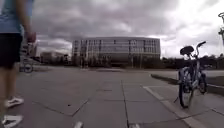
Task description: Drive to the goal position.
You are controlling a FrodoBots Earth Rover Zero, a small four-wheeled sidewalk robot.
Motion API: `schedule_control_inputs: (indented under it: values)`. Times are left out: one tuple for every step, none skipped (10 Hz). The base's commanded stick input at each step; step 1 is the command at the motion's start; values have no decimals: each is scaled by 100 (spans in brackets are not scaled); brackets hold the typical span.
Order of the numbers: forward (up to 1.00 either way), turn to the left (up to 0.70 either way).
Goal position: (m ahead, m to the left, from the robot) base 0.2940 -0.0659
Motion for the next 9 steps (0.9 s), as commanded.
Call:
schedule_control_inputs:
  values:
    - [70, 0]
    - [70, -1]
    - [70, -8]
    - [70, -16]
    - [70, -23]
    - [70, -30]
    - [39, -19]
    - [0, 0]
    - [0, 0]
